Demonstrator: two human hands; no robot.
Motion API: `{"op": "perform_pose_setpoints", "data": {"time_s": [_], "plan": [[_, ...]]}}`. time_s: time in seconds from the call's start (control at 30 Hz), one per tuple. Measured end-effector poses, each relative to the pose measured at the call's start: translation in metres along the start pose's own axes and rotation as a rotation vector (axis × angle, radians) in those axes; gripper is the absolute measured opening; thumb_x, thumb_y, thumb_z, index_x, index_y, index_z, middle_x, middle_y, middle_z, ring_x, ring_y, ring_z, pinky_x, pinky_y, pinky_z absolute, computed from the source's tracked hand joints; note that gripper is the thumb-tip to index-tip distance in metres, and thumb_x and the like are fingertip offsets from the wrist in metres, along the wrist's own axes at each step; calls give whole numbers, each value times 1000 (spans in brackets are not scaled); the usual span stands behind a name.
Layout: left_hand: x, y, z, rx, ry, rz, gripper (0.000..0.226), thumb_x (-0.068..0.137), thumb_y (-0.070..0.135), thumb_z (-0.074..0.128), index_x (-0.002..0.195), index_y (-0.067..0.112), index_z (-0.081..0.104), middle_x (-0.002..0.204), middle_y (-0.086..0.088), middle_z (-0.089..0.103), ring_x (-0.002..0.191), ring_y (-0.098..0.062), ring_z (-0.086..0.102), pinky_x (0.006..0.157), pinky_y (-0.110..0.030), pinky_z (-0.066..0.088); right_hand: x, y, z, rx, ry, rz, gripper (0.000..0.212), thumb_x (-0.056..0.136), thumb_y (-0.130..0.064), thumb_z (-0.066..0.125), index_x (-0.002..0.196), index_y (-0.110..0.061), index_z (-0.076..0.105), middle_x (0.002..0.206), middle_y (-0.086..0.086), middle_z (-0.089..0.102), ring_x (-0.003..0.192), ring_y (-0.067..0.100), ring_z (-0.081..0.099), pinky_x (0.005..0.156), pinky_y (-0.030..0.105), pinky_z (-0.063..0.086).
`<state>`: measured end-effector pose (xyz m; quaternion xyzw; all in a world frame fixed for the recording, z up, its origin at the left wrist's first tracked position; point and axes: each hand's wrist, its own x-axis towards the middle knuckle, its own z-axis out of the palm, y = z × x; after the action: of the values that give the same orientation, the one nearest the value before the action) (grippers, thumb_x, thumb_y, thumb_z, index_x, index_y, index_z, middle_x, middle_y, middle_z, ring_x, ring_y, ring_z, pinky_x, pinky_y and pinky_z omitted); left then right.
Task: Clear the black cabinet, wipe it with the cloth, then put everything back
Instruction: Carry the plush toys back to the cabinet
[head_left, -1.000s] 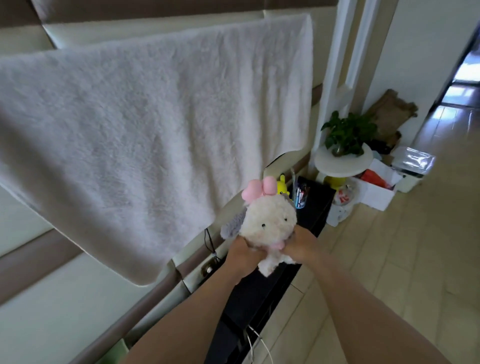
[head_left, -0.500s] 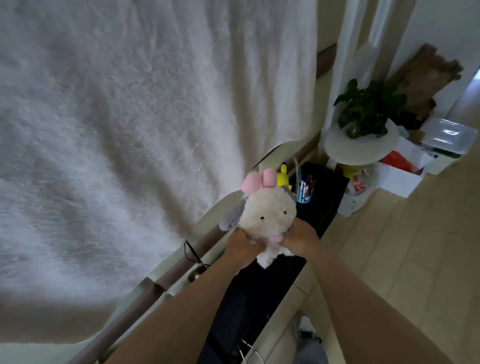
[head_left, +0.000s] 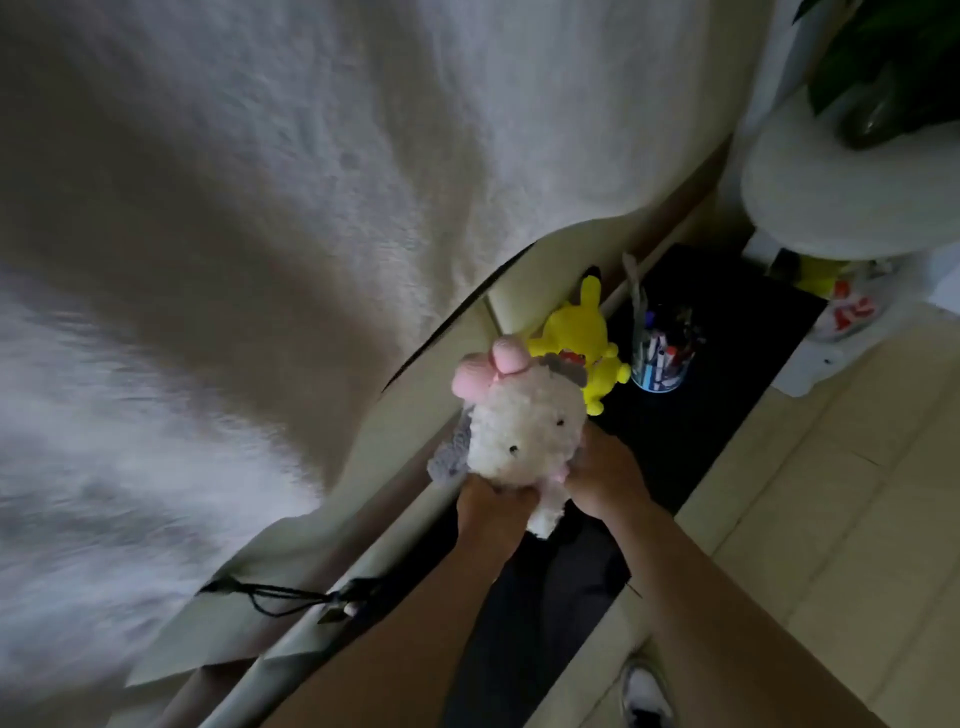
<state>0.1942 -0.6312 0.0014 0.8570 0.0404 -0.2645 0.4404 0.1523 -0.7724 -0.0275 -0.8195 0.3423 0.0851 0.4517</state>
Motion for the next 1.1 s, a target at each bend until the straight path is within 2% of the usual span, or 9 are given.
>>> {"op": "perform_pose_setpoints", "data": {"time_s": [0.13, 0.27, 0.4, 0.53, 0.67, 0.73, 0.9, 1.0, 1.1], "plan": [[54, -37, 22, 25, 67, -22, 19, 72, 15, 81, 89, 14, 71, 86, -8, 75, 73, -14, 68, 55, -27, 51, 57, 26, 41, -7, -70, 24, 47, 84, -25, 72, 127, -18, 53, 122, 11, 63, 111, 35, 61, 81, 35, 49], [95, -65, 39, 48, 87, -14, 20, 77, 14, 81, 79, 24, 63, 78, 3, 71, 72, -12, 66, 62, -25, 53, 95, 40, 69, -46, -67, 34, 49, 88, -21, 72, 131, -15, 50, 127, 12, 58, 117, 34, 59, 87, 37, 49], [129, -75, 53, 132, 165, 69, 32, 80, 23, 81, 105, 21, 61, 94, 10, 64, 87, -8, 63, 77, -22, 51, 124, 43, 80, -66, -16, 6, 55, 92, -18, 65, 141, -14, 41, 132, 16, 50, 122, 37, 52, 93, 41, 48], [151, -77, 63, 85, 185, 107, 33, 76, 14, 84, 79, 35, 59, 76, 16, 65, 69, 12, 62, 54, -3, 44, 146, 44, 87, 1, 35, 25, 61, 90, -19, 65, 145, -17, 39, 134, 18, 51, 123, 40, 52, 97, 48, 50], [165, -81, 71, 122, 127, 104, 35, 77, 19, 85, 85, 38, 56, 82, 17, 64, 80, 7, 64, 53, -1, 41, 157, 51, 89, -6, 15, 68, 69, 92, -26, 63, 152, -19, 30, 141, 17, 48, 129, 39, 48, 103, 47, 46], [169, -85, 72, 119, 138, 94, 31, 77, 20, 85, 86, 35, 60, 79, 17, 65, 74, 12, 63, 53, -3, 42, 162, 52, 90, -30, 8, 86, 67, 94, -27, 63, 152, -21, 31, 143, 15, 47, 132, 37, 46, 105, 45, 45], [177, -91, 76, 30, 117, 5, 30, 77, 20, 85, 96, 32, 66, 82, 17, 72, 79, 3, 69, 61, -12, 50, 168, 51, 85, -72, -63, 113, 70, 96, -32, 60, 155, -24, 23, 152, 15, 35, 138, 38, 38, 107, 45, 40], [174, -90, 73, 90, 113, -40, 48, 77, 24, 85, 119, 14, 65, 106, 3, 71, 98, -14, 69, 82, -29, 57, 162, 50, 76, -92, -87, 103, 68, 95, -26, 57, 155, -23, 25, 152, 17, 34, 136, 42, 39, 107, 48, 43], [166, -84, 65, 150, 91, -87, 72, 71, 34, 86, 131, 10, 54, 123, -5, 64, 112, -24, 64, 96, -41, 55, 149, 45, 62, -113, -90, 98, 58, 95, -19, 55, 148, -19, 33, 145, 18, 37, 132, 42, 41, 104, 48, 45]]}}
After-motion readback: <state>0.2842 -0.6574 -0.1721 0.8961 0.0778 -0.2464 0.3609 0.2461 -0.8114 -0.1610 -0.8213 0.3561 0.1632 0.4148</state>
